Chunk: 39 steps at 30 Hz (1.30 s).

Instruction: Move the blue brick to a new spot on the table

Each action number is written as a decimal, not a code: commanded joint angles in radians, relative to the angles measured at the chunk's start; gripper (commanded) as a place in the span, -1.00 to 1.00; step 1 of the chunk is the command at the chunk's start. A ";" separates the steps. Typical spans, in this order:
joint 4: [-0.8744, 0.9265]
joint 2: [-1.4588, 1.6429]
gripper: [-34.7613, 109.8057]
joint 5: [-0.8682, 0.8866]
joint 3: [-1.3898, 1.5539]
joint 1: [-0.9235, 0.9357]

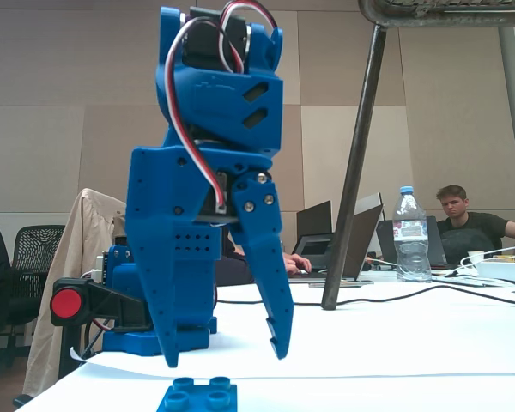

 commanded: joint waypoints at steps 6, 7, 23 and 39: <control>0.038 0.526 -0.41 0.072 0.322 -0.526; 0.029 0.546 -0.42 0.089 0.339 -0.603; -0.239 0.939 -0.48 0.063 0.802 -1.238; -0.006 1.480 -0.52 0.049 1.088 -1.316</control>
